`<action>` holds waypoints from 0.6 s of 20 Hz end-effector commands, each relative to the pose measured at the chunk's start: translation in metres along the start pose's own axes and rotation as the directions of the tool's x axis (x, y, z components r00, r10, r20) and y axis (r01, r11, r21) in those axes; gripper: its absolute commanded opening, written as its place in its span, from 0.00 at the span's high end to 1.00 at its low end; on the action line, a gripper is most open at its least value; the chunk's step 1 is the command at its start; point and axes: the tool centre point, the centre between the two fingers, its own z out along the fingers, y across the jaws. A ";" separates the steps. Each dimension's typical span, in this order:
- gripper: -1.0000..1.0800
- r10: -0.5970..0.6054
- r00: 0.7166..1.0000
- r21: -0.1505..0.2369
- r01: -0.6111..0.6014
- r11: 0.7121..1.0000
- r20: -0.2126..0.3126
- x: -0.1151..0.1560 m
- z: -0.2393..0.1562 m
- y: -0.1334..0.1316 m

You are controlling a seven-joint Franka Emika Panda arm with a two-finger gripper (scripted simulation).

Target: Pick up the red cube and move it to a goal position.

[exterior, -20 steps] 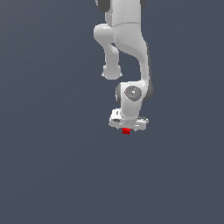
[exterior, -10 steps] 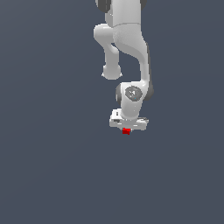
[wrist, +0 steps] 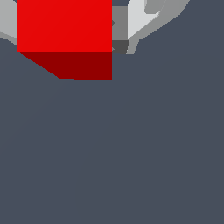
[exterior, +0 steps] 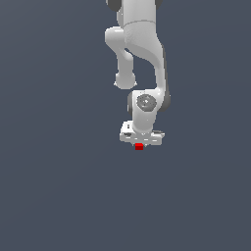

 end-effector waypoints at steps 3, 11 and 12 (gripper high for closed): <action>1.00 0.002 1.000 0.000 -0.002 1.000 -0.002 0.013 -0.024 0.022; 1.00 0.002 1.000 0.000 -0.002 1.000 -0.002 0.031 -0.054 0.050; 1.00 0.002 1.000 0.000 -0.002 1.000 -0.002 0.032 -0.055 0.051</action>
